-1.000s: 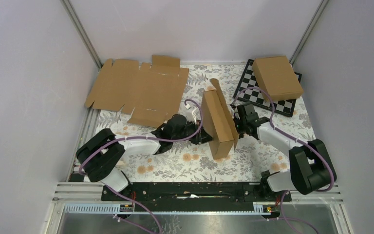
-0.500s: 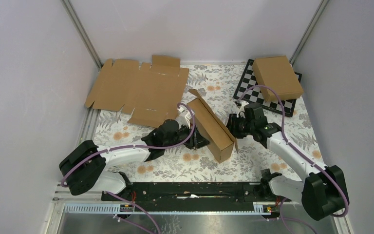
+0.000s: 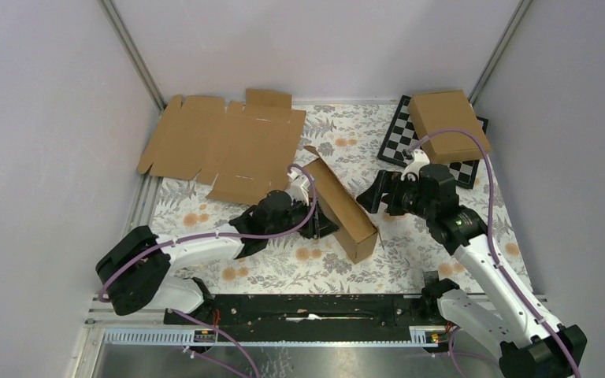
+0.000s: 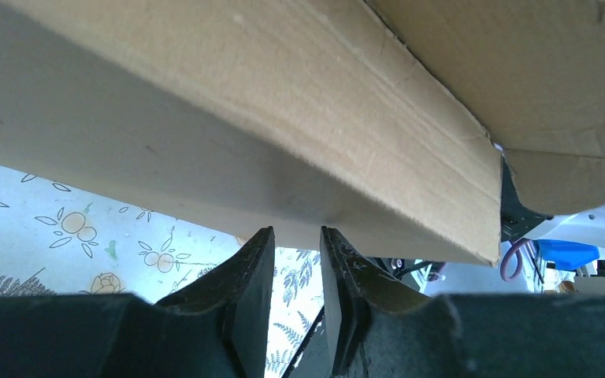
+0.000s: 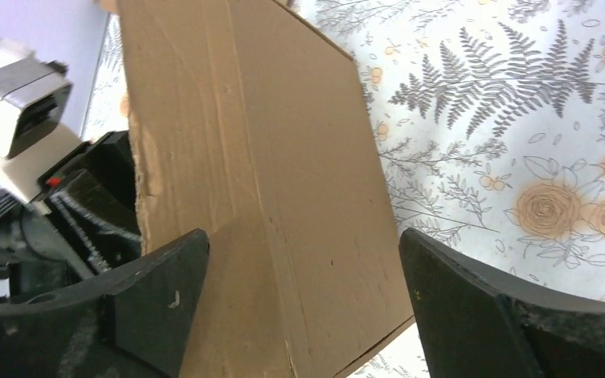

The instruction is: Fold the paper box

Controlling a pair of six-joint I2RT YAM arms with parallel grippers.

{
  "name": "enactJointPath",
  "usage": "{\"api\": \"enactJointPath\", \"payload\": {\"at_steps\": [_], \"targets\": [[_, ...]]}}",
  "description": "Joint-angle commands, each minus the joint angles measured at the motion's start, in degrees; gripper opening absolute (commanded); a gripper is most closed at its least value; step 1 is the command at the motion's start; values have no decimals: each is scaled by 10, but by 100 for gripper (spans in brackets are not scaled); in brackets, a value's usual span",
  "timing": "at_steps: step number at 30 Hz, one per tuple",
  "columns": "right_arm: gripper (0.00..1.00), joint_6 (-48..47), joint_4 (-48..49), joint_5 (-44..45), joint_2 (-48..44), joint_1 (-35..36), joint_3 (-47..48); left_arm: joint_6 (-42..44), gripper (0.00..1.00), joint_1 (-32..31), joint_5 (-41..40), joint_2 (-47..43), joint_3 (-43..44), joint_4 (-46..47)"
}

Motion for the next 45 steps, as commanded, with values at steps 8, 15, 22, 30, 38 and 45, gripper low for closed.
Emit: {"api": "enactJointPath", "payload": {"at_steps": [8, 15, 22, 30, 38, 45], "targets": [[100, 17, 22, -175, 43, 2, 27, 12, 30, 1, -3, 25, 32, 19], [100, -5, 13, -231, 40, 3, 34, 11, 30, 0, -3, 39, 43, 16], [100, -53, -99, -183, 51, 11, 84, 18, 30, 0, 2, 46, 61, -8], [100, -71, -201, -13, 95, 106, 132, 15, 30, 1, 8, 60, 71, -2], [100, -68, -230, 68, 134, 188, 151, -1, 30, 0, 5, 61, 61, 21], [92, -74, -257, 143, 164, 210, 167, 1, 31, 0, 7, 57, 59, 23]]}}
